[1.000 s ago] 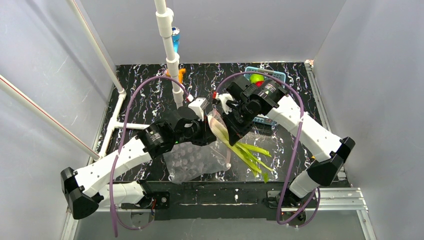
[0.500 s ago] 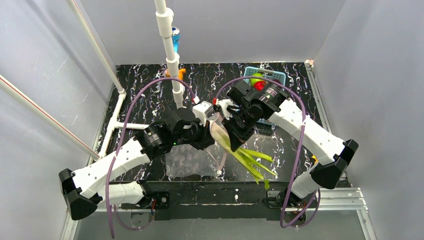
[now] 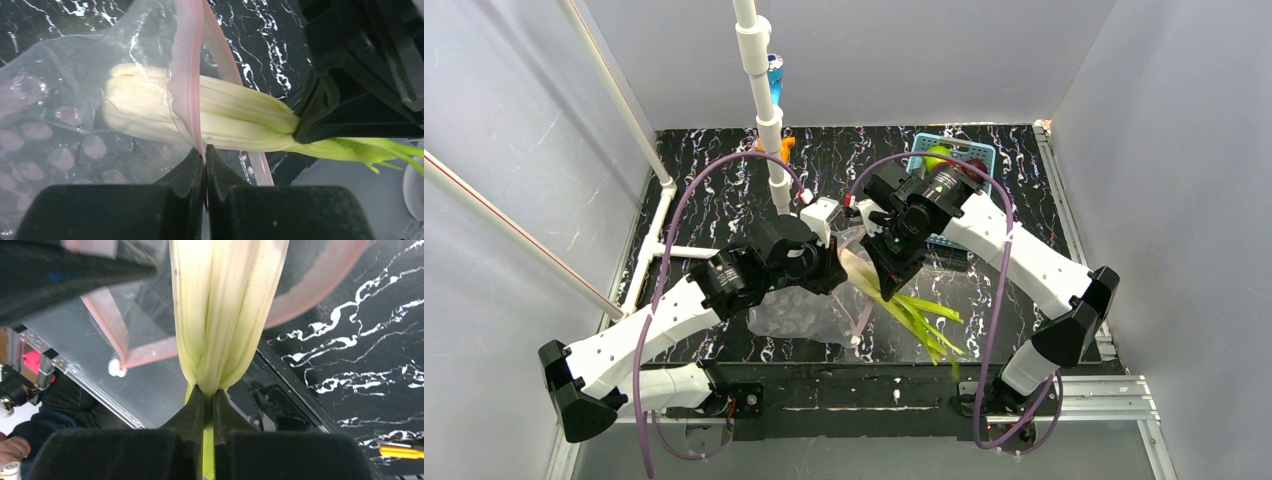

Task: Place the food in the zip-top bag and seal the zipper
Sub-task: Place the fake vegetable in the zipper food storage bag.

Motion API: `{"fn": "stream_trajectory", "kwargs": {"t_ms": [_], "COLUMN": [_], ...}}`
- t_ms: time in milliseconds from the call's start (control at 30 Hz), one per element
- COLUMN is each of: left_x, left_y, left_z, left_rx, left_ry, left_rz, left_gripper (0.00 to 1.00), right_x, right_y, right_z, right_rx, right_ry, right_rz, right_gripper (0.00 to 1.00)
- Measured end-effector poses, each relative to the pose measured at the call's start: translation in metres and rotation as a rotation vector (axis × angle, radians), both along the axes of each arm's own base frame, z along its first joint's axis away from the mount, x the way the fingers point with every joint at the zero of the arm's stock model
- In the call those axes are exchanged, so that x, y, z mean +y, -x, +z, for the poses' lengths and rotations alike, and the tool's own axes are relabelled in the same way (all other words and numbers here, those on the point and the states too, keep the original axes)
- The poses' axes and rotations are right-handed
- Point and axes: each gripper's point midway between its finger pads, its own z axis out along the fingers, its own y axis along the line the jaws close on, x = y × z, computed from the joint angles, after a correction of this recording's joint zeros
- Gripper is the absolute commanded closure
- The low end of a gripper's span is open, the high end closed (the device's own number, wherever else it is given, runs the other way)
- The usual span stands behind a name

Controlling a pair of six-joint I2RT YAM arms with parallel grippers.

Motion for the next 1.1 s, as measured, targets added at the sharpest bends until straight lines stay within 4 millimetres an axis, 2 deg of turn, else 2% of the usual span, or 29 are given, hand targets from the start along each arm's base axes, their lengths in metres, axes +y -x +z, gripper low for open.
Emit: {"fn": "stream_trajectory", "kwargs": {"t_ms": [200, 333, 533, 667, 767, 867, 1100], "left_x": [-0.013, -0.018, -0.026, -0.026, -0.031, -0.039, -0.041], "left_y": [0.007, 0.005, 0.007, 0.009, 0.013, 0.020, 0.027], "left_z": [0.007, 0.014, 0.016, 0.007, 0.006, 0.014, 0.020], "left_rx": [0.043, 0.063, 0.104, 0.141, 0.178, 0.196, 0.215], "left_ry": [0.070, 0.123, 0.203, 0.237, 0.267, 0.309, 0.336], "left_rz": [-0.035, -0.019, 0.002, 0.026, 0.024, -0.006, -0.021], "left_gripper": [1.00, 1.00, 1.00, 1.00, 1.00, 1.00, 1.00], "right_x": [0.025, 0.034, 0.052, 0.050, 0.047, 0.050, 0.042], "right_y": [-0.007, -0.012, -0.028, -0.037, -0.044, -0.057, -0.044], "right_z": [0.015, 0.023, 0.021, 0.013, 0.020, 0.031, 0.030], "right_rx": [-0.017, -0.011, -0.019, -0.032, -0.037, -0.072, -0.081], "right_ry": [-0.115, -0.150, -0.208, -0.269, -0.347, -0.417, -0.413], "right_rz": [-0.032, -0.080, -0.152, -0.215, -0.260, -0.267, -0.206], "right_gripper": [0.93, 0.83, 0.70, 0.57, 0.47, 0.45, 0.36]}}
